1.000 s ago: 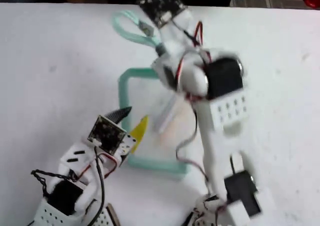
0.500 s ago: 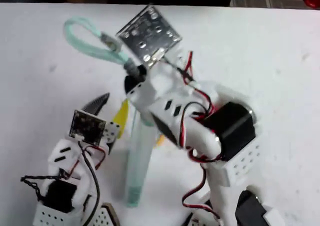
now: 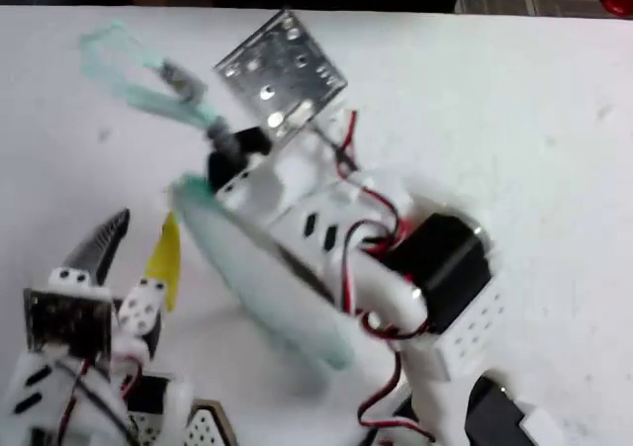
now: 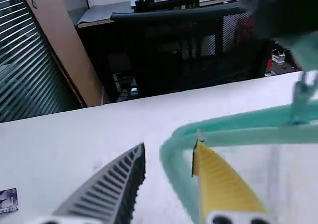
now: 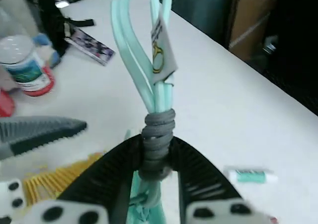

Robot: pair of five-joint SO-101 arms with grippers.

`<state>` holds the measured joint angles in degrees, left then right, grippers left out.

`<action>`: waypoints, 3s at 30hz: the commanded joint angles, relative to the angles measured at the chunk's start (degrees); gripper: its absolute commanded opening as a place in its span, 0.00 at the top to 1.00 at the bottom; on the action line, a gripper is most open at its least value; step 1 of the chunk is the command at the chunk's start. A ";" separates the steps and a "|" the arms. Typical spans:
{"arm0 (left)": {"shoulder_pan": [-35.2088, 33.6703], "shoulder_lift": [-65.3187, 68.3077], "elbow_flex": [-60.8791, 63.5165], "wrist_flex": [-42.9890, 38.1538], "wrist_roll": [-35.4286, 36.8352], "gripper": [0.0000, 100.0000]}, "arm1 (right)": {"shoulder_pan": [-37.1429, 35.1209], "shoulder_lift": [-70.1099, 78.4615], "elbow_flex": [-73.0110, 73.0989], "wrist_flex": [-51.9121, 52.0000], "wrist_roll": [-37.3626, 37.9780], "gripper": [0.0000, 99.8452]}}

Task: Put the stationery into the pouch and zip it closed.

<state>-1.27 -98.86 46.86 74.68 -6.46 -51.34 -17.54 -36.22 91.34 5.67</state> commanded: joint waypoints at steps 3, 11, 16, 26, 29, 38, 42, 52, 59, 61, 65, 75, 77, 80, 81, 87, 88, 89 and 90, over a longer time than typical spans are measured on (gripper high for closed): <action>10.77 0.57 -8.70 7.74 0.70 0.72 | -4.44 -1.01 0.00 -5.49 -0.88 0.98; 10.24 0.57 -2.46 9.14 0.18 0.68 | -4.26 -1.01 0.00 -8.92 -0.44 0.98; 0.40 0.57 7.21 -0.53 -3.52 0.68 | -4.18 -1.01 0.00 -14.02 -0.35 0.98; -10.07 0.84 27.78 -34.99 -4.13 0.68 | -2.59 5.14 0.09 -15.43 -0.79 0.98; -9.71 1.01 30.95 -41.49 -2.73 0.70 | -2.42 6.90 0.00 -15.52 -0.79 0.98; -10.51 0.84 31.91 -41.23 6.07 0.72 | -2.33 7.69 0.00 -14.02 -0.53 0.98; -15.43 0.66 28.92 -34.46 10.46 0.72 | -0.66 8.04 0.44 -12.79 -0.79 0.98; -18.86 0.57 1.32 -1.58 16.26 0.71 | -0.31 8.13 0.53 -13.05 -0.88 0.98; 4.18 0.57 -8.88 10.29 16.26 0.64 | -0.31 8.13 0.44 -13.05 -0.88 0.98; 9.36 0.57 -10.46 12.04 16.18 0.64 | -0.31 8.13 0.44 -13.05 -0.88 0.98; 15.43 0.57 -12.66 12.48 16.09 0.64 | -0.31 8.13 0.35 -12.88 -0.79 0.98; 11.12 0.57 9.23 -6.77 16.44 0.64 | -0.75 7.60 0.09 -12.62 -0.88 0.98; 11.12 0.57 13.10 -10.11 16.62 0.64 | -1.89 7.60 0.09 -12.62 -0.88 0.98; 10.24 0.57 18.02 -15.82 20.13 0.64 | -2.51 7.60 0.09 -12.62 -0.88 0.98; 9.54 0.57 19.25 -16.97 21.27 0.64 | -2.51 7.60 0.09 -12.62 -0.88 0.98; 5.76 0.57 20.40 -17.85 24.97 0.64 | -2.07 7.60 0.09 -12.70 -0.70 0.98; 4.79 0.57 20.40 -17.85 25.05 0.64 | -2.07 7.60 0.09 -12.79 -0.62 0.98; 3.74 0.48 20.40 -17.76 24.70 0.64 | -1.98 7.60 0.09 -12.88 -0.53 0.98; 2.51 0.48 20.40 -17.76 24.26 0.64 | -1.80 7.69 0.09 -12.97 -0.44 0.98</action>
<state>5.14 -98.86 67.69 58.77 17.63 -53.19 -9.10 -35.25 78.42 5.14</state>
